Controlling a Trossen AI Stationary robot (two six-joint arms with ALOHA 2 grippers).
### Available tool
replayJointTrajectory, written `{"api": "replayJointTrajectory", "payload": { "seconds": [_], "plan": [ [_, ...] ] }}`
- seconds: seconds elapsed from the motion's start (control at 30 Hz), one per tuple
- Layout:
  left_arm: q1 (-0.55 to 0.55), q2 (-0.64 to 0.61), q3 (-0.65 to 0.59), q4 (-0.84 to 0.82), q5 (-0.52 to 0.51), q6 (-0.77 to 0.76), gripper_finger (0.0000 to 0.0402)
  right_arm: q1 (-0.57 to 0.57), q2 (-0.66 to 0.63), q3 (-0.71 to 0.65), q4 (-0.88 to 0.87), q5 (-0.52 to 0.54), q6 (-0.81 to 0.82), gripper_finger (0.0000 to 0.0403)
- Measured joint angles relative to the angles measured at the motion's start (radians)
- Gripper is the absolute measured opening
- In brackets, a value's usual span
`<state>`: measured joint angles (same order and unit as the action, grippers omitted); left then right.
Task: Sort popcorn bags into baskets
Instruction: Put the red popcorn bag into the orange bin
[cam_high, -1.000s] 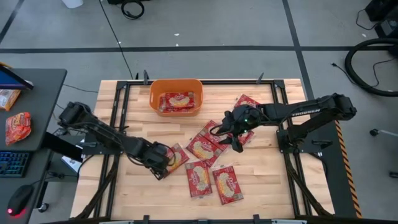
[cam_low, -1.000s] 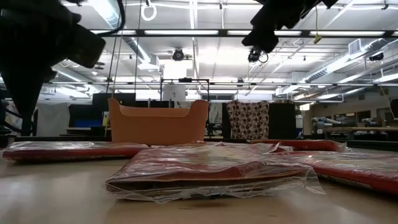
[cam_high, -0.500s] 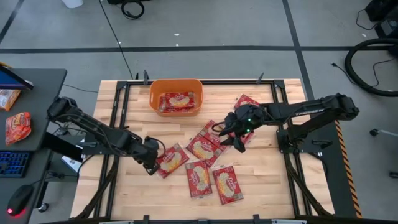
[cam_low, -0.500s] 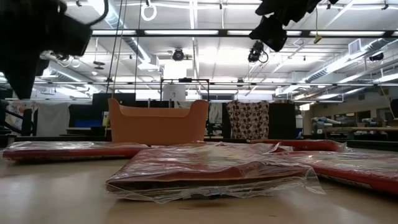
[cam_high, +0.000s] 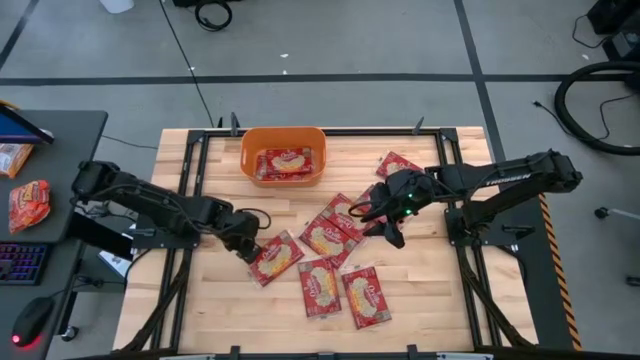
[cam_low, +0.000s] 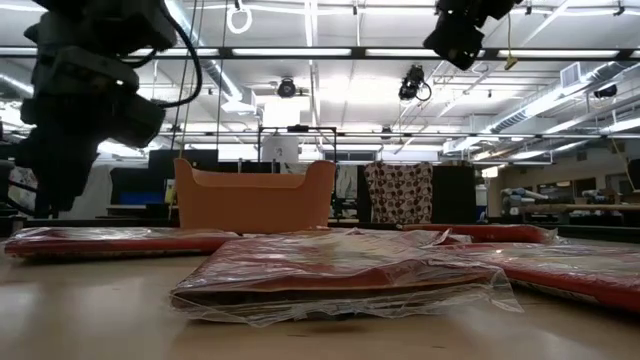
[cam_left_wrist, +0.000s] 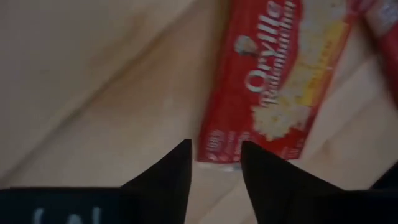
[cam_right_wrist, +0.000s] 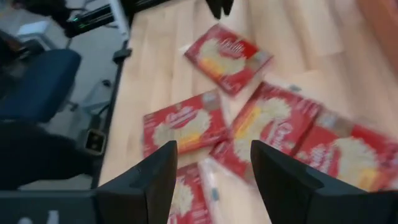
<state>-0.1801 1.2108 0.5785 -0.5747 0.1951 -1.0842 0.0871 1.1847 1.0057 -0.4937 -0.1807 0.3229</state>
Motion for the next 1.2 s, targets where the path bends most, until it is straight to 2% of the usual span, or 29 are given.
{"api": "replayJointTrajectory", "payload": {
  "seconds": [0.17,0.3,0.4,0.53,0.63,0.77,0.93,1.03,1.2],
  "plan": [
    [0.033,0.036,-0.023,0.059,0.002,0.102,0.0179,0.014,0.011,0.018,0.055,0.167,-0.062,0.0206],
    [0.033,0.059,-0.071,0.18,0.026,0.072,0.0187,0.011,0.043,0.015,0.2,0.24,-0.091,0.0206],
    [0.033,0.061,-0.094,0.269,0.039,0.034,0.0187,0.007,0.081,0.015,0.311,0.243,-0.088,0.0206],
    [0.032,0.063,-0.114,0.32,0.036,-0.003,0.0187,0.009,0.15,0.015,0.421,0.247,-0.109,0.0205],
    [0.02,0.067,-0.115,0.327,0.022,-0.004,0.0183,0.011,0.216,0.022,0.488,0.248,-0.056,0.0205],
    [-0.003,0.095,-0.116,0.332,-0.024,-0.011,0.0169,0.019,0.33,0.09,0.49,0.237,0.014,0.0205],
    [-0.011,0.142,-0.115,0.383,-0.014,0.009,0.0149,0.036,0.479,0.211,0.501,0.237,-0.026,0.0205],
    [-0.002,0.147,-0.116,0.422,-0.002,0.019,0.0131,0.035,0.568,0.225,0.498,0.235,-0.065,0.0205],
    [-0.011,0.15,-0.113,0.478,0.012,0.009,0.0093,0.035,0.666,0.224,0.484,0.157,-0.06,0.0205]
  ]
}}
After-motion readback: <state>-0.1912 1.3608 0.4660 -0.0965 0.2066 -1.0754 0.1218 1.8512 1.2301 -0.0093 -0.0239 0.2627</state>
